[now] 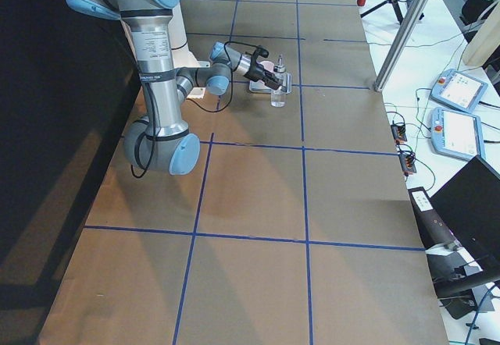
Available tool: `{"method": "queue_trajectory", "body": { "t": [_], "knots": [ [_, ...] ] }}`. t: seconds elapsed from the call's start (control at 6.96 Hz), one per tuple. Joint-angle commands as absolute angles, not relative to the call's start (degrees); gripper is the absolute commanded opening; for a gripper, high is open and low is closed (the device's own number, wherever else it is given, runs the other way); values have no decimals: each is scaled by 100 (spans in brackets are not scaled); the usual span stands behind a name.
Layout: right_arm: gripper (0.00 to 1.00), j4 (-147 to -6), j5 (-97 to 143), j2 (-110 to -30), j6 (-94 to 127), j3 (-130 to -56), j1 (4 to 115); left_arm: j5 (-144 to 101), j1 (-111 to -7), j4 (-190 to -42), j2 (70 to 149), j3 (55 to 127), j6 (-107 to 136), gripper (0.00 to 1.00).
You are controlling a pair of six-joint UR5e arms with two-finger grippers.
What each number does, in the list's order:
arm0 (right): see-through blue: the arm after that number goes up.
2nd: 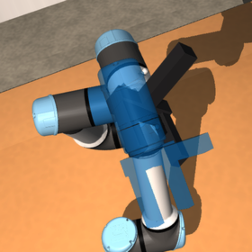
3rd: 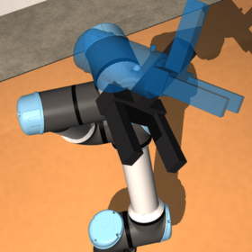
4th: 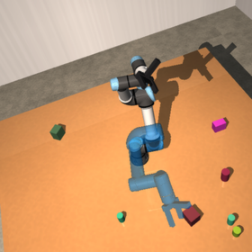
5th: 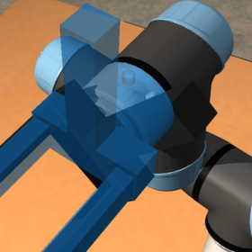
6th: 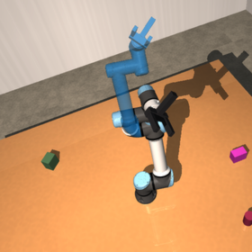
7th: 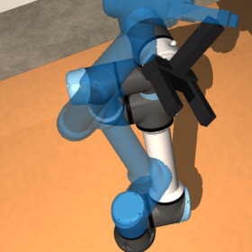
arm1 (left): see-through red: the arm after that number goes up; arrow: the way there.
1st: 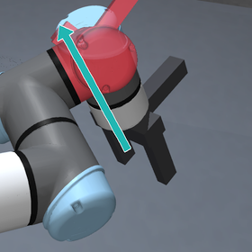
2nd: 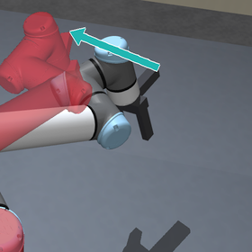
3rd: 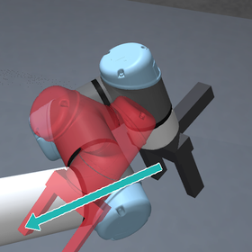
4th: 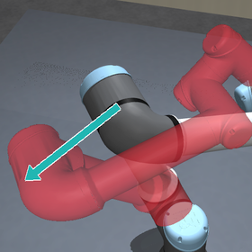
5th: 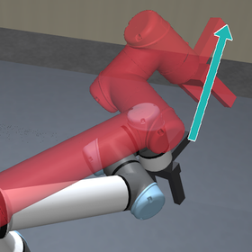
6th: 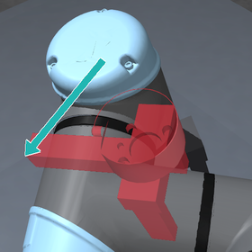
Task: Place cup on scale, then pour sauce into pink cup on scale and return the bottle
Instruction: 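Tilt the bottle upright and carry it back with the right gripper, then lower the bottle onto the table with the right gripper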
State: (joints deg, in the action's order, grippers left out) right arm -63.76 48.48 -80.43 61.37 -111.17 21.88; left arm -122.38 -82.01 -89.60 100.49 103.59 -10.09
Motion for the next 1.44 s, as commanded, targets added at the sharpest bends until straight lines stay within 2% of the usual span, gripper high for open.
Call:
{"method": "queue_trajectory", "body": {
  "t": [0.0, 0.14, 0.43, 1.29],
  "knots": [
    [0, -4807, 5238, -8795, 6653, -10796, 2408, -12234, -8227, -8956, 10107, 10406, -1002, 100],
    [0, -4346, 5238, -9007, 6688, -10602, 2408, -12234, -8235, -8956, 10107, 10406, -1002, 100],
    [0, -4324, 5229, -9377, 6680, -10573, 2408, -12234, -8253, -8956, 10107, 10415, -1002, 100],
    [0, -4315, 5238, -9272, 6750, -10266, 2355, -12234, -8253, -8956, 10116, 10406, -1002, 100]
  ]
}}
